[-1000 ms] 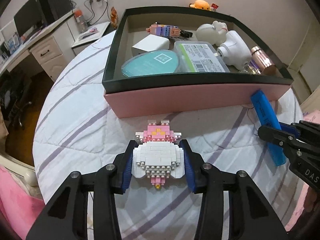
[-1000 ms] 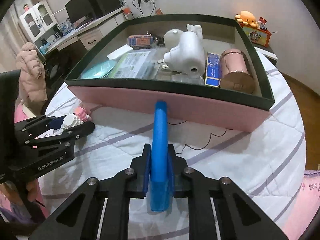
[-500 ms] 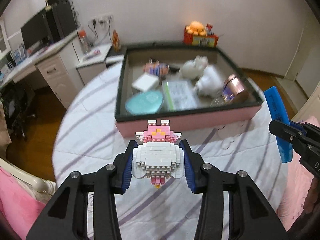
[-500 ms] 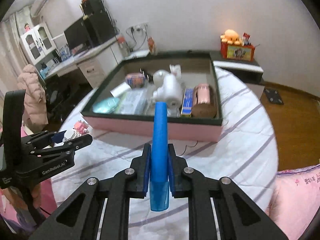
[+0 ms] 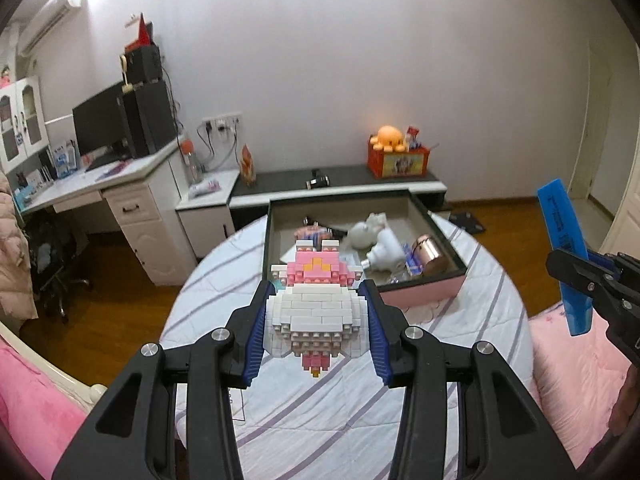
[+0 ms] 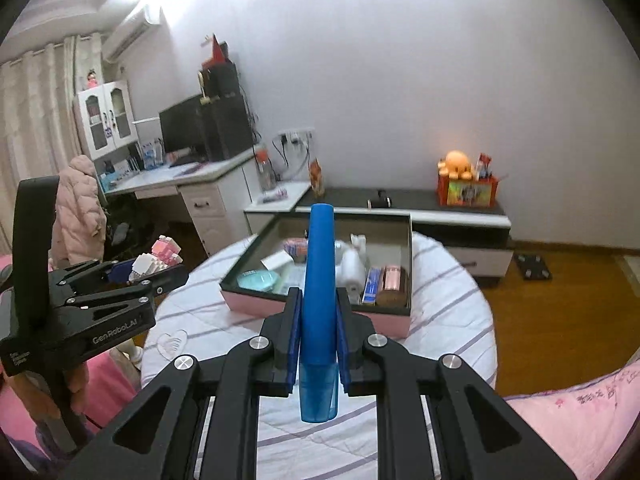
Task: Organize rigid objects
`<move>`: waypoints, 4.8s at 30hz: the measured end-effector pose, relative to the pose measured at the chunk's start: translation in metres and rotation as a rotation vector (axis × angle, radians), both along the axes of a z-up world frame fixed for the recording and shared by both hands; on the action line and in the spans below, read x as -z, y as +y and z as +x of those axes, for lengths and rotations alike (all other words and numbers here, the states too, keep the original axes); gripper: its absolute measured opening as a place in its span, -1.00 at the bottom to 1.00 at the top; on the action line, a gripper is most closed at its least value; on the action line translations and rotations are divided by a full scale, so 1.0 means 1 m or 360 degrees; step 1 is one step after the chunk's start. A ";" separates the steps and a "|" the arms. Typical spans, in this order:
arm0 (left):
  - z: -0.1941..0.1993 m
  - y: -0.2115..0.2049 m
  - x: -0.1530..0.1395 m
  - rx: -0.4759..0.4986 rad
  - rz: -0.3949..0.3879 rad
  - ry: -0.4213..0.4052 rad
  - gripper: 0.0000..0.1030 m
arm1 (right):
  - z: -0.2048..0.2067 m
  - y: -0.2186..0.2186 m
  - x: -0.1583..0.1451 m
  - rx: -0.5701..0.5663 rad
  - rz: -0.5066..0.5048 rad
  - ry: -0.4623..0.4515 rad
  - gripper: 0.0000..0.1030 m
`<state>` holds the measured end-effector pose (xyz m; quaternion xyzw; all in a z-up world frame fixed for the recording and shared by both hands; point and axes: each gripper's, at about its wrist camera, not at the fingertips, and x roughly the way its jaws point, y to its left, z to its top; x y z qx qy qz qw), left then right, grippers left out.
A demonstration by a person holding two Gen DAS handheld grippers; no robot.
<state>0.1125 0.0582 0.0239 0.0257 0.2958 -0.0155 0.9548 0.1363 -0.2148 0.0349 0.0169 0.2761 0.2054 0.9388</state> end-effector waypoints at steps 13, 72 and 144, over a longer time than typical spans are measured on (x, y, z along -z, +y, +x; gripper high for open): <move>-0.014 -0.002 0.001 0.0020 -0.0026 0.0008 -0.14 | -0.008 -0.007 0.004 0.0026 0.0037 0.0009 -0.70; 0.257 -0.013 0.096 -0.0007 0.0088 0.0544 0.71 | 0.233 0.025 0.099 0.0016 -0.0124 0.0482 0.06; -0.066 -0.011 0.058 -0.0079 -0.0067 -0.0659 1.00 | -0.084 -0.009 0.055 0.0579 -0.0080 -0.0768 0.64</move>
